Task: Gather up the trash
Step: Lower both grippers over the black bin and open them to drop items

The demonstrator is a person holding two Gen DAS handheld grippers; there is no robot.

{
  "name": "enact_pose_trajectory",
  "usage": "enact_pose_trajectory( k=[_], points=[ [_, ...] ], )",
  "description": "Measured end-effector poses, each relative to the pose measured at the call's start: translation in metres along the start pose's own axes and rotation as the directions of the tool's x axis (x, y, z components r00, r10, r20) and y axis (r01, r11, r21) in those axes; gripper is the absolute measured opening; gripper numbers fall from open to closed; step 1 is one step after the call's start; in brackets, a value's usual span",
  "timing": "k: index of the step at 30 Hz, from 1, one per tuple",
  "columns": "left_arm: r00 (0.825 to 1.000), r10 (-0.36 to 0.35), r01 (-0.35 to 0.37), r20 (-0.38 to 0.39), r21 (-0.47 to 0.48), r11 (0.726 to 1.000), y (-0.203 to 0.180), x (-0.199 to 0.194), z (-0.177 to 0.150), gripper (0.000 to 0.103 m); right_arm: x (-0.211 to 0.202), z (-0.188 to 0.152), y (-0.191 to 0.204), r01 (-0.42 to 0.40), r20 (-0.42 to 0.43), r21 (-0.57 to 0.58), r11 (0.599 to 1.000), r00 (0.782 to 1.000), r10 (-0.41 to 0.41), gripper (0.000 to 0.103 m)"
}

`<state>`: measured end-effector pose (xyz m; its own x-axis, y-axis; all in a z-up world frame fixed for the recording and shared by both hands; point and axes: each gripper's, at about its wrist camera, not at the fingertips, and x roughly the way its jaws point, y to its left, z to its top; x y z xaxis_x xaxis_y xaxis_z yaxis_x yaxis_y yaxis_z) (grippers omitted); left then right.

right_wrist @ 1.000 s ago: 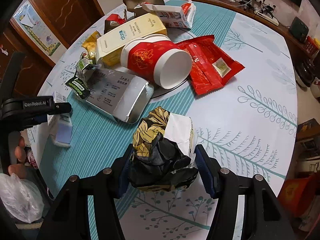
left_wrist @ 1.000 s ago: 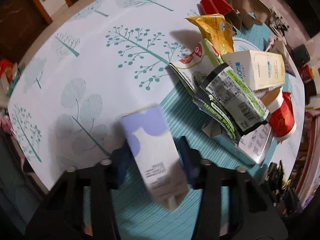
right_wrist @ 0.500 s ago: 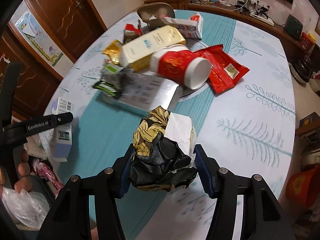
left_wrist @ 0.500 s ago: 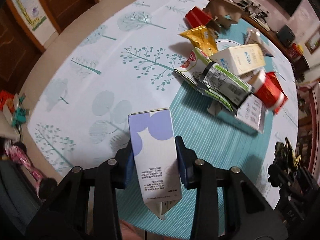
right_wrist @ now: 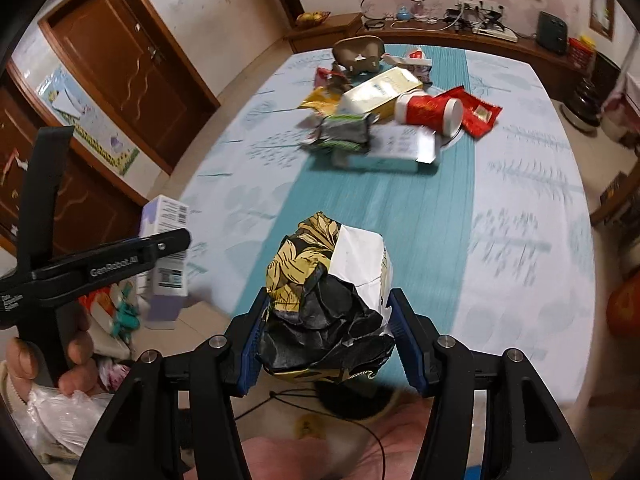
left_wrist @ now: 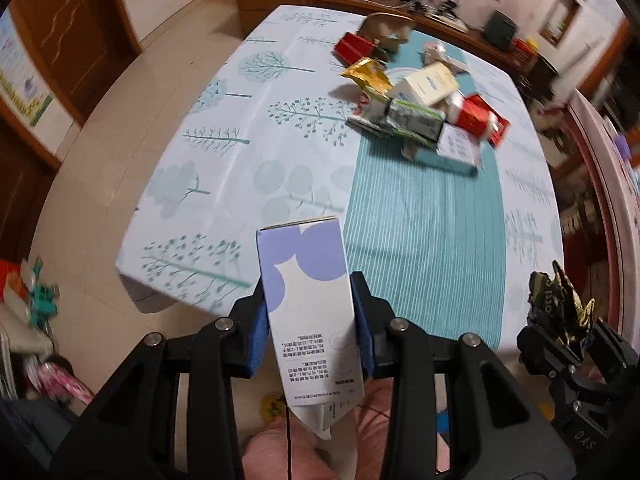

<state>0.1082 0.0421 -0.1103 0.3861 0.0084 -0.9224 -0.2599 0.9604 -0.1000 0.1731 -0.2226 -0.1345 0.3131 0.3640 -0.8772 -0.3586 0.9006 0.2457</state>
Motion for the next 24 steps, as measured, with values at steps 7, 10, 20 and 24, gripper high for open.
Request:
enact_pose_trajectory(
  k=[7,10,20,24],
  points=[
    [0.999,-0.046,0.049,-0.030,0.148,0.988,0.016,-0.015,-0.055,0.033,-0.008,-0.083,0.050,-0.001,0.028,0.060,0.998,1.000,0.000,0.057],
    [0.996,-0.067,0.078,-0.061,0.200,0.977,0.017,-0.008,-0.081,0.033,0.002,-0.118,0.058,0.006,-0.001,0.099,0.995,1.000,-0.006,0.057],
    [0.972,-0.136,0.189,-0.191,0.294,0.937,-0.003,0.065,-0.173,0.033,0.081,-0.220,0.044,0.034,-0.126,0.170,0.985,0.992,-0.012,0.057],
    [0.965,-0.149,0.215,-0.215,0.329,0.920,-0.012,0.126,-0.208,0.033,0.141,-0.266,0.018,0.027,-0.163,0.235,0.972,0.987,0.012,0.057]
  ],
)
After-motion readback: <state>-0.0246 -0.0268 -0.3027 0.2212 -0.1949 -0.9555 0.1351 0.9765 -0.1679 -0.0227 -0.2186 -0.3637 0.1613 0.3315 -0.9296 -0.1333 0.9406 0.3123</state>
